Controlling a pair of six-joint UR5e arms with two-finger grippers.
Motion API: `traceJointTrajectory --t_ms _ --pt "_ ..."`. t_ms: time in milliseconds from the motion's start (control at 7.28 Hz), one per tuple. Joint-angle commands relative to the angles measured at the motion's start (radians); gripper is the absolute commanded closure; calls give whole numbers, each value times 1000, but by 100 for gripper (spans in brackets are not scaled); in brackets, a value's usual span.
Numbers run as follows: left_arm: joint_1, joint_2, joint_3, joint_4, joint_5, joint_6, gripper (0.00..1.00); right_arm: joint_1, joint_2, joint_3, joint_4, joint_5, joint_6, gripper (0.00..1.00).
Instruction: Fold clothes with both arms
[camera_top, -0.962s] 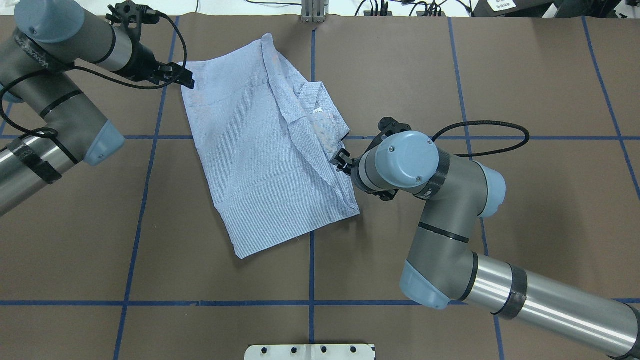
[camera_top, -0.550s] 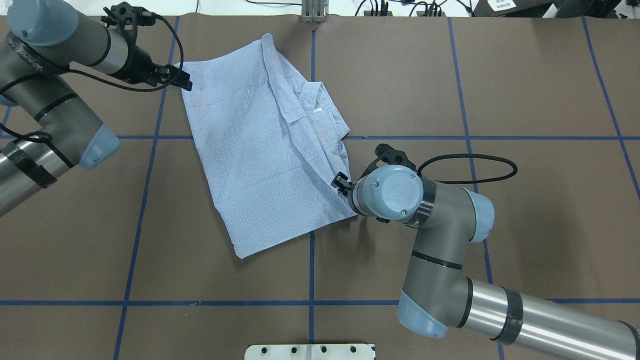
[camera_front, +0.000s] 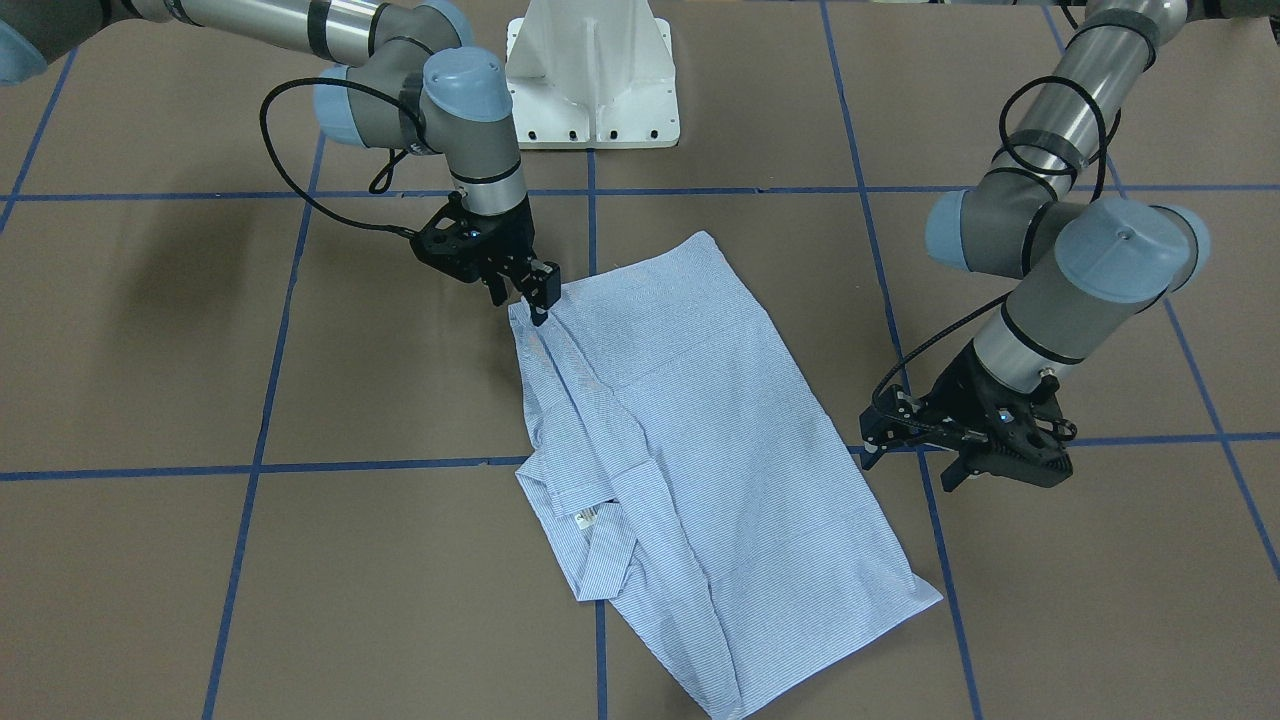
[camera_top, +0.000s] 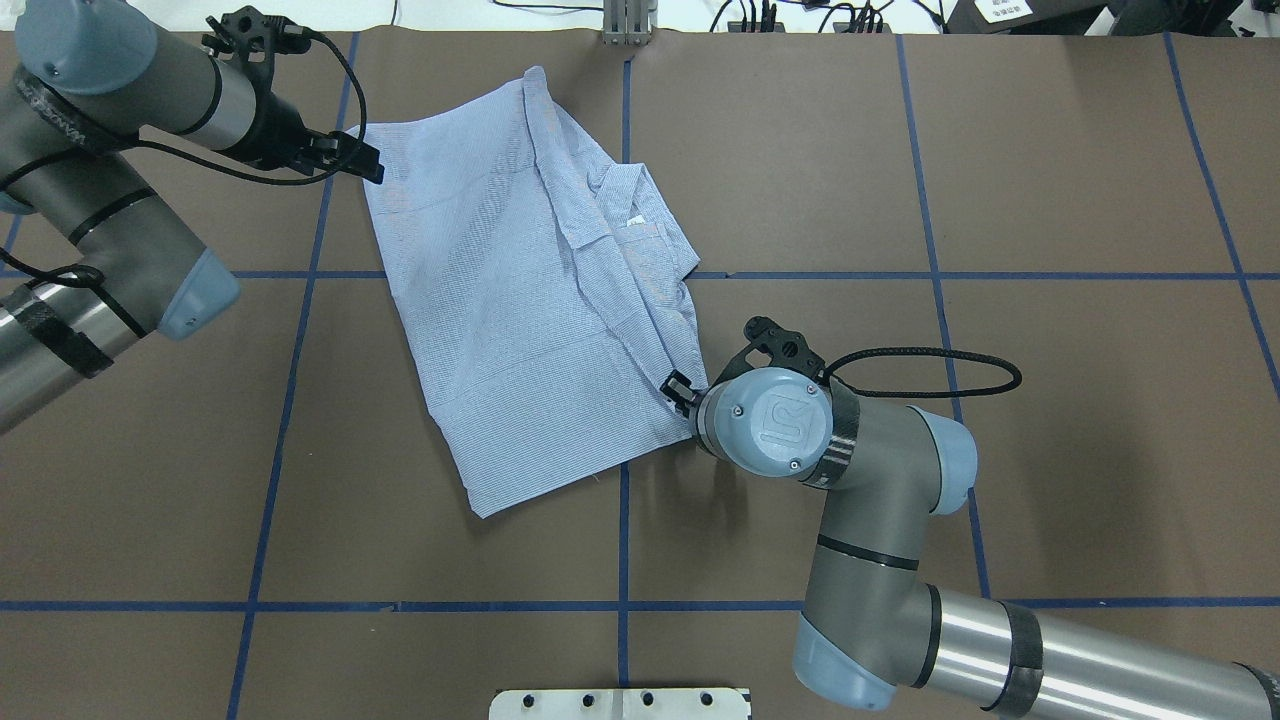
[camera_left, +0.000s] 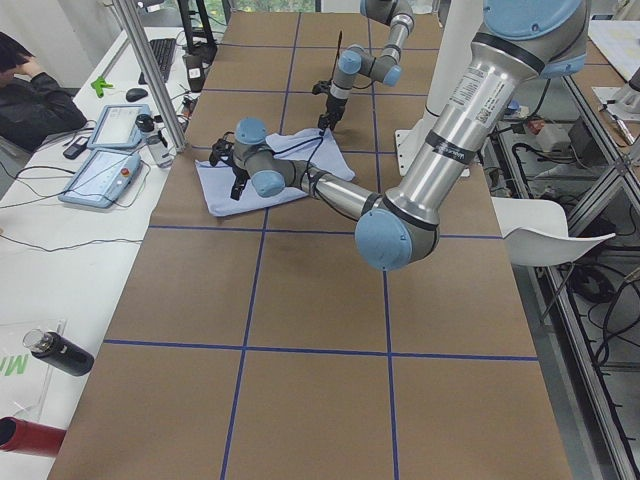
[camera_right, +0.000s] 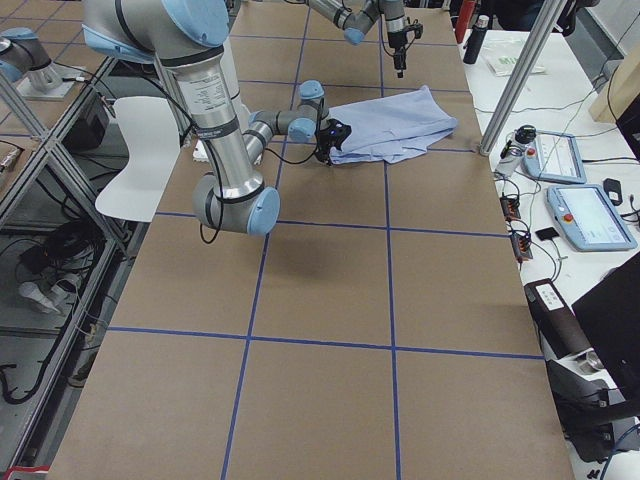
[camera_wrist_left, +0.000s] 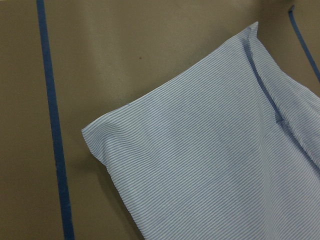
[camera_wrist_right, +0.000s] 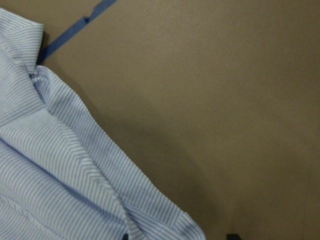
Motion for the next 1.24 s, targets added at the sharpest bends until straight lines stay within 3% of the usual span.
traceJointTrajectory --t_ms 0,412,824,1099 --pt "2 0 3 0 1 0 0 -7 -4 4 1 -18 14 99" --pt "8 0 3 0 3 0 0 -7 -5 39 -20 -12 28 100" --pt "12 0 3 0 4 0 0 -83 11 124 -116 -21 118 100" --pt "14 0 0 0 3 -2 0 -105 13 133 -117 -38 123 100"
